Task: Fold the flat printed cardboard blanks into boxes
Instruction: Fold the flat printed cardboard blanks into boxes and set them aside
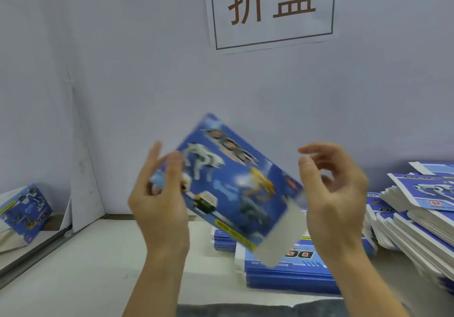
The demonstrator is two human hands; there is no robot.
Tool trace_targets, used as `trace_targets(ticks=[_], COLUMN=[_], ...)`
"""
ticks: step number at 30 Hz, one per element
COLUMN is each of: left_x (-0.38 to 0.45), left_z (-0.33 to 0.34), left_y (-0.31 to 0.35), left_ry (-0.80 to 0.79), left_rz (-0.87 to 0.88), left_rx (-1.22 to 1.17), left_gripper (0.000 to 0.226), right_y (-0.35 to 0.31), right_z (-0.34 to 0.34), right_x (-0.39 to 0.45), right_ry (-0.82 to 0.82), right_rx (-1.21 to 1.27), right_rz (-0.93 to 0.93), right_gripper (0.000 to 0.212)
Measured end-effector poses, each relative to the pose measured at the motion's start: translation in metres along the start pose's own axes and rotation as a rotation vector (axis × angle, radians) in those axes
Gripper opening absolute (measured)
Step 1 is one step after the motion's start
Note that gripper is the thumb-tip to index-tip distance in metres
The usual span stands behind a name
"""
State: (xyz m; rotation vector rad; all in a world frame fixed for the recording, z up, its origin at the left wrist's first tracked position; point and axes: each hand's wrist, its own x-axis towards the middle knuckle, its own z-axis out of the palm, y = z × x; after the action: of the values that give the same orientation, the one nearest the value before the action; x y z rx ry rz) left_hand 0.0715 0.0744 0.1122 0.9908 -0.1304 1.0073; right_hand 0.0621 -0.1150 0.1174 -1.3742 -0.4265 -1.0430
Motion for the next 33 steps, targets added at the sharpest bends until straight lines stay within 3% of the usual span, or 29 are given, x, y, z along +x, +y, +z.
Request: trace_targets(ticks=[2, 4, 6, 7, 9, 11, 14, 16, 19, 21, 23, 26, 28, 33], left_x=[0.008, 0.012, 0.010, 0.008, 0.000, -0.012, -0.029, -0.036, -0.029, -0.017, -0.010, -0.010, -0.018, -0.032], left_z=[-0.009, -0.017, -0.016, -0.012, -0.002, 0.009, 0.015, 0.013, 0.003, -0.004, -0.006, -0.002, 0.002, 0.006], left_y=[-0.004, -0.009, -0.011, -0.012, -0.017, -0.022, -0.027, -0.031, -0.036, -0.031, -0.024, -0.023, -0.026, -0.034], left_ry=[0.259, 0.440, 0.519, 0.522, 0.432, 0.246, -0.131, -0.294, -0.288, -0.321, -0.469, -0.577, -0.497, -0.286], left_rz=[-0.078, -0.132, -0.200, -0.262, -0.422, -0.587, -0.791, -0.830, -0.668, -0.508, -0.411, -0.341, -0.273, -0.234], left_rx=[-0.010, -0.004, -0.056, -0.097, -0.157, -0.199, -0.159, -0.007, 0.240, 0.276, 0.241, 0.143, 0.194, 0.382], left_gripper=[0.041, 0.032, 0.028, 0.032, 0.045, 0.060, 0.075, 0.084, 0.091, 0.079, 0.061, 0.052, 0.040, 0.052], right_y=[-0.006, -0.013, -0.011, -0.006, 0.003, 0.010, 0.024, 0.028, 0.033, 0.035, 0.036, 0.044, 0.046, 0.055], right_z=[0.001, 0.005, 0.009, 0.011, 0.015, 0.016, 0.005, -0.008, -0.026, -0.032, -0.032, -0.026, -0.019, 0.002], right_x=[0.000, -0.002, -0.006, -0.010, -0.017, -0.019, -0.006, 0.002, 0.006, 0.006, 0.003, -0.006, -0.014, -0.034], right_ry=[-0.184, -0.546, -0.834, -0.877, -0.795, -0.574, -0.135, -0.019, -0.145, -0.339, -0.556, -0.804, -0.745, -0.602], right_rx=[0.043, 0.079, -0.091, -0.176, -0.177, 0.126, 0.421, 0.416, 0.267, 0.198, 0.092, 0.021, 0.049, 0.199], right_rz=[0.064, 0.343, 0.647, 0.751, 0.836, 0.847, 0.714, 0.627, 0.592, 0.576, 0.599, 0.689, 0.661, 0.460], right_gripper=[0.024, 0.043, 0.065, 0.070, 0.069, 0.071, 0.063, 0.058, 0.047, 0.041, 0.056, 0.104, 0.104, 0.057])
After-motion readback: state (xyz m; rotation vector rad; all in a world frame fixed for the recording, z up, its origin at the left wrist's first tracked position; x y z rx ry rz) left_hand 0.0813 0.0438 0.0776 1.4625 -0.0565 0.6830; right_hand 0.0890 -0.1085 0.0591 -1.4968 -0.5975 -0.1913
